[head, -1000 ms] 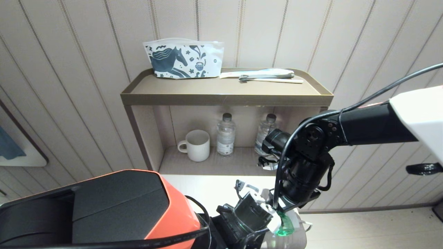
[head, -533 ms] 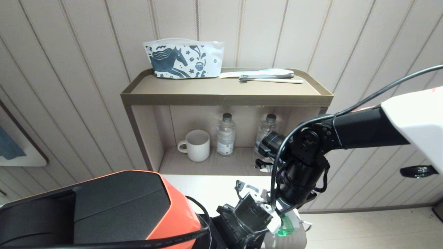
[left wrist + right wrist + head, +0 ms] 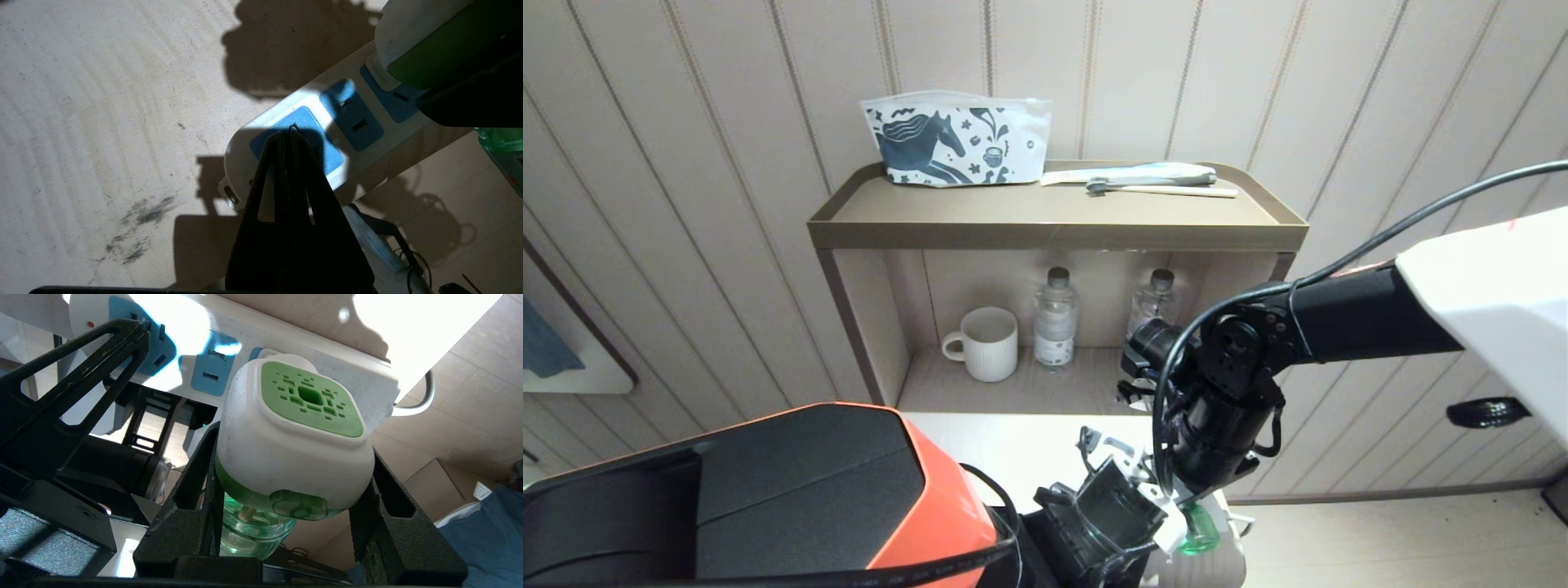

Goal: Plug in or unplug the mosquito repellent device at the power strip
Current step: Hold the socket with your left hand and unplug it with your right hand

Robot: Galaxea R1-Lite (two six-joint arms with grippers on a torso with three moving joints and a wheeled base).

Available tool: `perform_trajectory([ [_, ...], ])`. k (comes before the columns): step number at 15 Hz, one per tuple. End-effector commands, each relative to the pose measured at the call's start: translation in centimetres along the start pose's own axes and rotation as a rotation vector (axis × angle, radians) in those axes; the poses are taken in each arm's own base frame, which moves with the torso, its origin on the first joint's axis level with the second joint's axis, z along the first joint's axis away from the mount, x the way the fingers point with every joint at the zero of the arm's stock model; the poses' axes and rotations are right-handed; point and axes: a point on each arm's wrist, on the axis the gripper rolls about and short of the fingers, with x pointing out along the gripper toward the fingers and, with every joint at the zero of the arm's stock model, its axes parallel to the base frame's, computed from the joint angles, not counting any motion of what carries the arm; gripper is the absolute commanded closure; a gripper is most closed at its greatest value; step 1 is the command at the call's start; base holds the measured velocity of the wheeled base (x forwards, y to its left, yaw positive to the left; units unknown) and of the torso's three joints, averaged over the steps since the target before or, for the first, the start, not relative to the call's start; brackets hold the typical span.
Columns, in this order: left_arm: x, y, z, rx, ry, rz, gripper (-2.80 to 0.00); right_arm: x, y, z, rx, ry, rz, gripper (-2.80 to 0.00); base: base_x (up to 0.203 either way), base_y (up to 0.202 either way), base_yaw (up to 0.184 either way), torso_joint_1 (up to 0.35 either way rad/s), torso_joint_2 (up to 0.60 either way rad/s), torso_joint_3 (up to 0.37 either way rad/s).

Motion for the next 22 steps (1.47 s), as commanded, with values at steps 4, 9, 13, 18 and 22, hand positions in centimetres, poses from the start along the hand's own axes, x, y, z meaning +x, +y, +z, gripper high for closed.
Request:
perform_trajectory([
  [4,0.1,0.0,-0.2,0.002,0.003,0.002,0.00,-0.5,0.4,0.0,-0.008,-0.013,-0.001,0.00,0.000,0.000,0.000,0.000,0.00,0.000],
  [9,0.1,-0.2,0.0,0.006,-0.002,-0.001,0.00,-2.5,0.3,0.0,-0.008,-0.084,-0.024,0.00,0.000,0.000,0.000,0.000,0.00,0.000],
  [13,0.3,-0.3,0.0,0.006,-0.002,-0.001,0.00,-2.4,0.8,-0.1,-0.024,-0.087,-0.048,0.00,0.000,0.000,0.000,0.000,0.00,0.000],
  [18,0.0,-0.4,0.7,-0.012,-0.026,-0.009,0.00,-0.3,1.6,-0.1,-0.035,-0.022,-0.054,0.00,0.000,0.000,0.000,0.000,0.00,0.000],
  [22,0.0,-0.6,1.4,-0.021,-0.050,-0.018,0.00,0.0,1.9,0.1,-0.039,-0.020,-0.053,0.00,0.000,0.000,0.000,0.000,0.00,0.000],
])
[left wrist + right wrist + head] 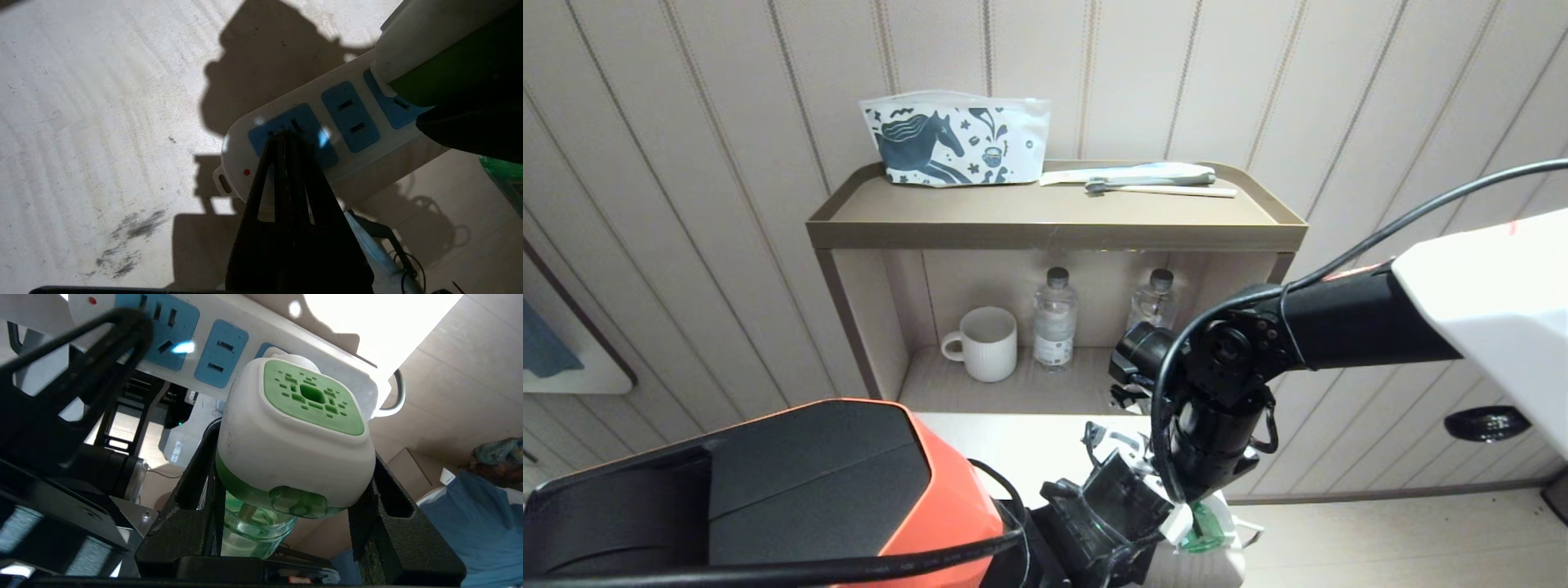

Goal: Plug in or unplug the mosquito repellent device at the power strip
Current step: Hold the socket with your left hand and unplug it with your right hand

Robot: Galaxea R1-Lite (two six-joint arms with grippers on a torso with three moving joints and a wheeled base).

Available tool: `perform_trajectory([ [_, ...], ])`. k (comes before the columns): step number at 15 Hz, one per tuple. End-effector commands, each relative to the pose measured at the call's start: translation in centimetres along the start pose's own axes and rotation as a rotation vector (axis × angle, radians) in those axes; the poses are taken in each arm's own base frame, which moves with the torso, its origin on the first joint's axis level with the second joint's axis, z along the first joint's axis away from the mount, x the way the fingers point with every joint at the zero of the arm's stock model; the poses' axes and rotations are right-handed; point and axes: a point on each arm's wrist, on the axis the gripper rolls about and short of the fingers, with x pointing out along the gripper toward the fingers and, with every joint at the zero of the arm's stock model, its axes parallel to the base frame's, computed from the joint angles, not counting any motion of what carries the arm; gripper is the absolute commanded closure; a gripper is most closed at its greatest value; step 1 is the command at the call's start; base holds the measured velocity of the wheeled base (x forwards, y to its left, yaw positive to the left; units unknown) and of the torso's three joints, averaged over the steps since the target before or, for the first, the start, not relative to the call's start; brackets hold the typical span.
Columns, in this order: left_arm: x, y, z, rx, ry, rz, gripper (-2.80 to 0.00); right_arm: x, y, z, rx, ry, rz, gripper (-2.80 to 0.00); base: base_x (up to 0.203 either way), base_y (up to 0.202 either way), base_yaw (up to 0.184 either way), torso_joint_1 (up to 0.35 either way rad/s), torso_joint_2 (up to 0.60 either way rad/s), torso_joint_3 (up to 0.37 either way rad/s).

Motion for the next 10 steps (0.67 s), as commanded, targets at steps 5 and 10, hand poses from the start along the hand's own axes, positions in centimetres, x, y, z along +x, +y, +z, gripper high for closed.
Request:
perform_trajectory([
  [5,0.1,-0.4,1.0,-0.020,-0.038,-0.011,0.00,0.6,0.1,0.3,0.000,0.006,0.000,0.00,0.000,0.000,0.000,0.000,0.00,0.000],
  [10,1.0,-0.4,-0.5,-0.006,0.006,-0.005,0.00,0.6,0.2,0.4,0.001,-0.004,0.001,0.00,0.000,0.000,0.000,0.000,0.00,0.000],
])
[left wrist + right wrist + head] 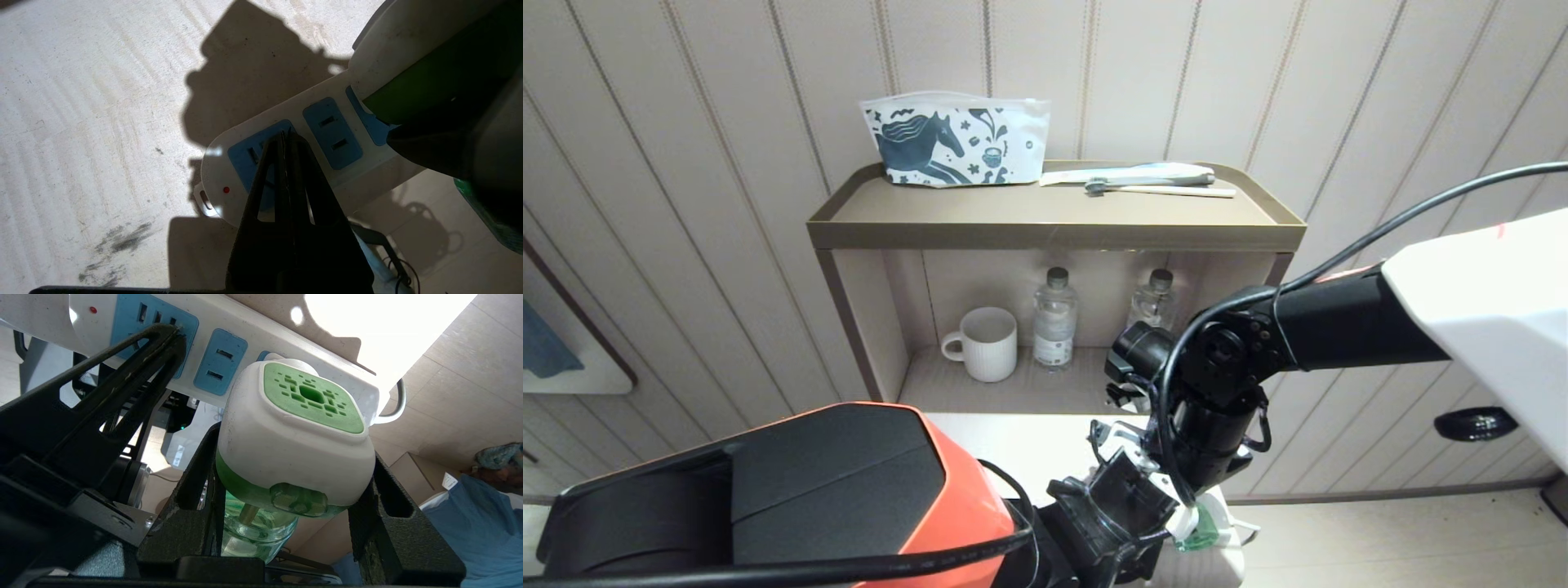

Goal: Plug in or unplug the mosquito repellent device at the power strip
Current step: Hold the socket with your left hand and unplug it with your right hand

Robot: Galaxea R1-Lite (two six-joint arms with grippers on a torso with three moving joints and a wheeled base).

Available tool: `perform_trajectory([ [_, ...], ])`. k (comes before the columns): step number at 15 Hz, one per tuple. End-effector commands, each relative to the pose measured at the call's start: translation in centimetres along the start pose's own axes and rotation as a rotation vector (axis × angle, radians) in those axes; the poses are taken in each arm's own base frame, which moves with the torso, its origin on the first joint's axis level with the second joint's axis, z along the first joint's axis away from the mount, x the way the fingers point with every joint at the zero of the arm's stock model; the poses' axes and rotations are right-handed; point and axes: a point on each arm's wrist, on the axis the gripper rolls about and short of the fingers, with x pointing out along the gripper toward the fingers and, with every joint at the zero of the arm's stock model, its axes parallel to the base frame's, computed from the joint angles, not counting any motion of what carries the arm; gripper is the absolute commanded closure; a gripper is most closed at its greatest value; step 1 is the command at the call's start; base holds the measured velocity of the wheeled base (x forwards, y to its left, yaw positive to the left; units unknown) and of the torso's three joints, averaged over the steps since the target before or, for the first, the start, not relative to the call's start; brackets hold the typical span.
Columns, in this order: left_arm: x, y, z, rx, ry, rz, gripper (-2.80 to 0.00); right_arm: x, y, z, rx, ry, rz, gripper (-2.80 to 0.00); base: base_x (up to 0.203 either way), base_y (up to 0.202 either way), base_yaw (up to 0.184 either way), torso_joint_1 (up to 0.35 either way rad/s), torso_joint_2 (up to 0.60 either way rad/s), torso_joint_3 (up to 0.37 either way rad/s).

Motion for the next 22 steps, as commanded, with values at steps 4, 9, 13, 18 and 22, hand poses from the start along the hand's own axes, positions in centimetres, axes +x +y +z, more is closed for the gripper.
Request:
perform_trajectory([
  [4,0.2,-0.2,-0.9,0.013,0.024,-0.001,0.00,-0.6,-0.1,0.1,0.004,-0.020,0.000,0.00,0.000,0.000,0.000,0.000,0.00,0.000],
  [9,0.7,-0.4,-1.5,0.014,0.016,-0.003,0.00,-1.5,-0.2,0.0,0.007,-0.044,0.004,0.00,0.000,0.000,0.000,0.000,0.00,0.000],
  [13,0.8,-0.2,-2.0,0.020,0.027,0.001,0.00,-2.0,-0.3,0.1,0.009,-0.061,0.008,0.00,0.000,0.000,0.000,0.000,0.00,0.000],
  [18,0.7,-0.2,-1.9,0.020,0.023,-0.001,0.00,-2.2,-0.3,0.0,0.009,-0.063,0.011,0.00,0.000,0.000,0.000,0.000,0.00,0.000],
  [22,0.8,-0.2,-2.0,0.021,0.026,-0.001,0.00,-2.3,-0.3,0.0,0.017,-0.067,0.014,0.00,0.000,0.000,0.000,0.000,0.00,0.000],
])
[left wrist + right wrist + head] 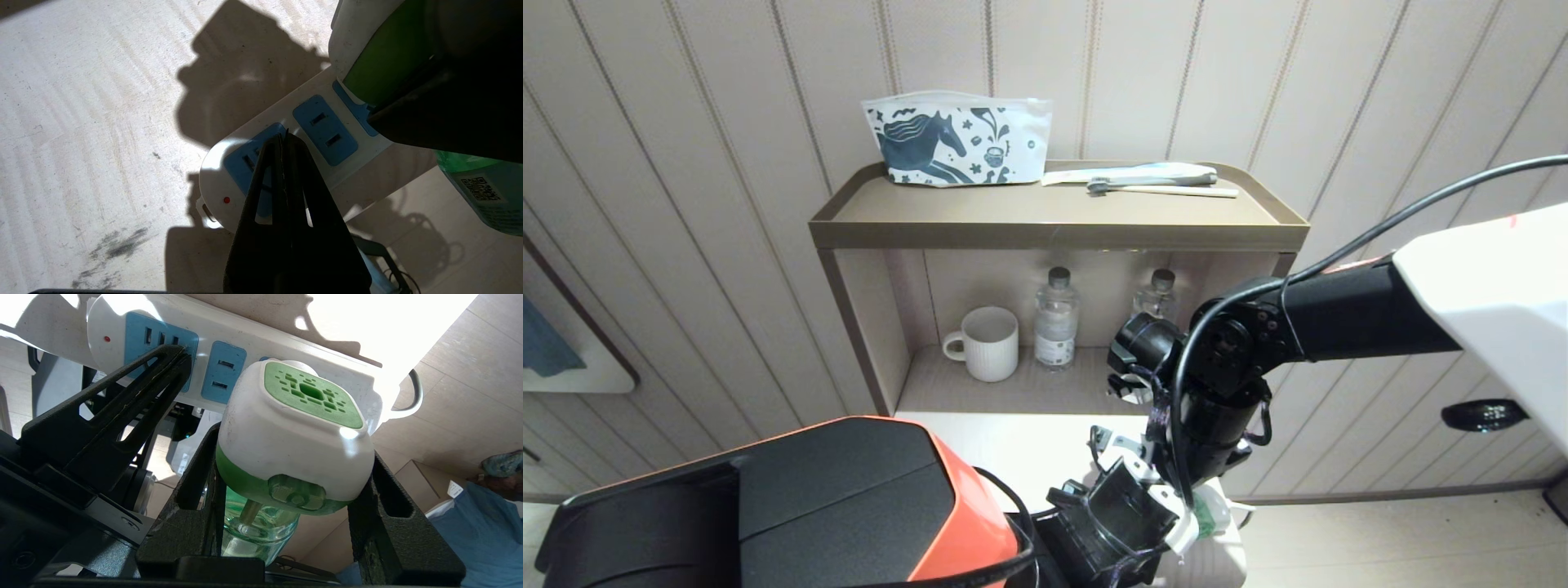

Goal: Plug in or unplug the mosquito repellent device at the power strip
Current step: Hold the socket with your left hand and unplug it with your right hand

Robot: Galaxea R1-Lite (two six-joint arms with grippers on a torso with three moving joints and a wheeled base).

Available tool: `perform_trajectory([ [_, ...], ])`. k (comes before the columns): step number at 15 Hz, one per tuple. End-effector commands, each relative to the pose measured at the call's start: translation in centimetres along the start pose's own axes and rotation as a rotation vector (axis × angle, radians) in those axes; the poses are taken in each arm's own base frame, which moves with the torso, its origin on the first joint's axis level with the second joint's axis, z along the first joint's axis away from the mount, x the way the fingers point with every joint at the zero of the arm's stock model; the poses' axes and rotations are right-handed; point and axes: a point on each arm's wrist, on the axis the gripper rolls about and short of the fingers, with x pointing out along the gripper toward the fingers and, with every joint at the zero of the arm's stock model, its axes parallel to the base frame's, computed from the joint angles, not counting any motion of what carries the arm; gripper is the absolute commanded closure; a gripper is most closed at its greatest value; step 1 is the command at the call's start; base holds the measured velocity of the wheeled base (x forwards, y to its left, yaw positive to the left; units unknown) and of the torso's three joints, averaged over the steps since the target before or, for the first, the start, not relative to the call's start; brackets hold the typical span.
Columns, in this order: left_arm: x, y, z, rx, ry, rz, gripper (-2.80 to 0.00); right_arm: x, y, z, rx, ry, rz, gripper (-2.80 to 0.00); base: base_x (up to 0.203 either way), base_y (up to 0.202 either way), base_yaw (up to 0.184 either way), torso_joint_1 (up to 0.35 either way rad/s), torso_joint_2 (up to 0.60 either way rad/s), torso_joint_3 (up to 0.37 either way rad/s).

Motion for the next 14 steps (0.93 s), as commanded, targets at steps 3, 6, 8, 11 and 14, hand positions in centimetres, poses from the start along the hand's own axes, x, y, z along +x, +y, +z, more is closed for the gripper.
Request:
perform_trajectory([
  [3,0.39,0.04,-0.47,0.003,0.012,0.007,0.00,-0.80,-0.08,-0.08,0.004,-0.018,0.005,0.00,0.000,0.000,0.000,0.000,0.00,0.000],
  [6,0.45,0.03,-0.50,0.003,0.012,0.007,0.00,-1.06,-0.17,-0.14,0.007,-0.024,0.008,0.00,0.000,0.000,0.000,0.000,0.00,0.000],
  [8,0.58,0.03,-0.63,0.004,0.016,0.008,0.00,-1.10,-0.22,-0.11,0.008,-0.025,0.008,0.00,0.000,0.000,0.000,0.000,0.00,0.000],
  [11,0.67,0.09,-0.75,0.003,0.019,0.010,0.00,-0.87,-0.32,-0.15,0.010,-0.017,0.006,0.00,0.000,0.000,0.000,0.000,0.00,0.000],
  [14,1.11,0.37,-1.04,-0.004,0.006,0.015,0.00,-0.33,-0.44,-0.26,0.013,0.003,0.005,0.00,0.000,0.000,0.000,0.000,0.00,0.000],
])
